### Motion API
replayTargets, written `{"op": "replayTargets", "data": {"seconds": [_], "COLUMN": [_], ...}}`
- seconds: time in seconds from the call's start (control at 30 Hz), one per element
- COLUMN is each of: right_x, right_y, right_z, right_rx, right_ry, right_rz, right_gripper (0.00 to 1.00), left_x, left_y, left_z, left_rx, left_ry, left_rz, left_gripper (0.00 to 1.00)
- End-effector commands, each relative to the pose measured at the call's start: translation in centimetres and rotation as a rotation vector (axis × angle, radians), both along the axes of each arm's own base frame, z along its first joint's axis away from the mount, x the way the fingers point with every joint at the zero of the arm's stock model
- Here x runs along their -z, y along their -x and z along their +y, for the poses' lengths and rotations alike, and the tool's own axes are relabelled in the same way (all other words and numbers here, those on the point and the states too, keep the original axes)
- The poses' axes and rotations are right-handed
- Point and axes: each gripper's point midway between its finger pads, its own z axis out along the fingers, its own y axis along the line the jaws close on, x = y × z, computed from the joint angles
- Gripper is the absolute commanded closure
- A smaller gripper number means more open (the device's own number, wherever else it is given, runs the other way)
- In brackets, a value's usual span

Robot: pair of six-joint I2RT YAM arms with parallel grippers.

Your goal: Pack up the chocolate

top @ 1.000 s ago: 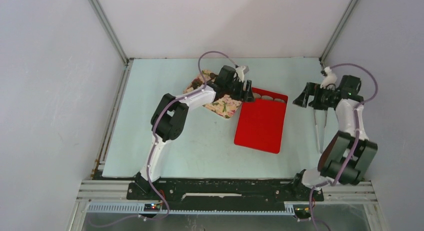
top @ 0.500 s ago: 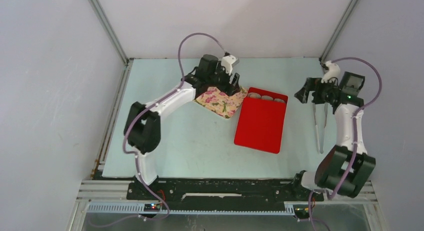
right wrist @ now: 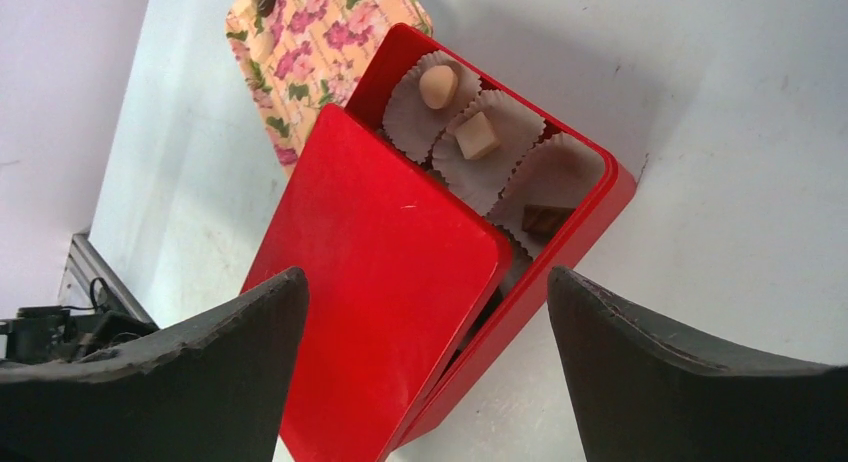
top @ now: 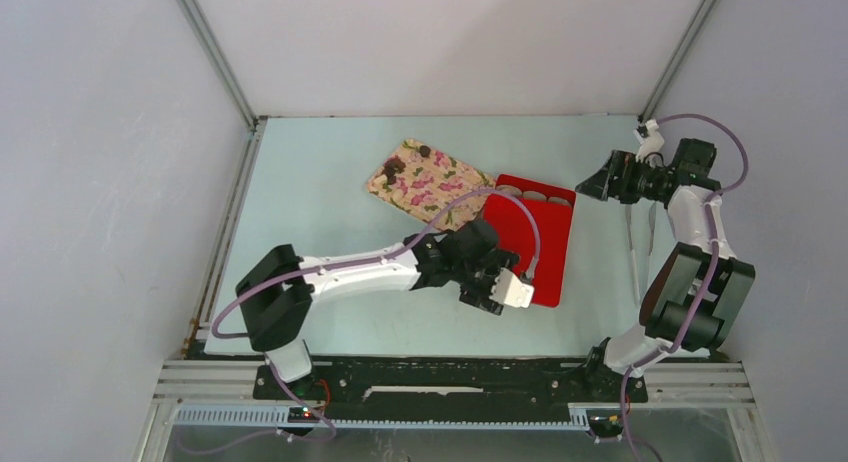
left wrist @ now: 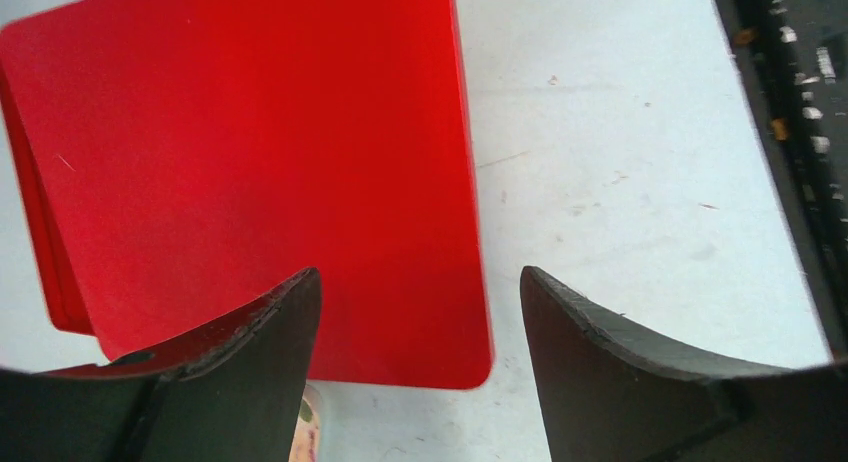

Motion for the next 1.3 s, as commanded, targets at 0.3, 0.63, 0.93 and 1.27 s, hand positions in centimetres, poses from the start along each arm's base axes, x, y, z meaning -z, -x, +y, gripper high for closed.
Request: {"op": "replayTargets", "data": {"seconds": [0.3,0.63,0.93,1.27], "right_x": [-1.8,-1.3,-0.8,-0.1], "right_y": [0.5,0.5,0.6,0.8], "right_z": [-0.4,-0.8,-1.3,-1.5], "right_rx": [-0.02,-0.011,-0.001,-0.004], "right_ry": [-0.046,-0.072,-0.084,-0.12], "right_rz": [-0.04,-0.022,-0.004,0.026], "right_gripper": [0.09,0.1,0.1,0.11], "left_x": [2.2,2.1,1.2,-0.1], "left_y": [-1.6,-2.8,-6.2,-9.0], "left_z": [-3.5,-4.3,-5.5,-6.7], "left_rx": [0.044,0.03,-0.018,-0.066], "left_ry": [0.012,0.011,0.019,0.039], "left_rz": [-0.255,-0.301,-0.366,-0.358], "left_gripper": [0.22,0.22,0.22,0.22]}}
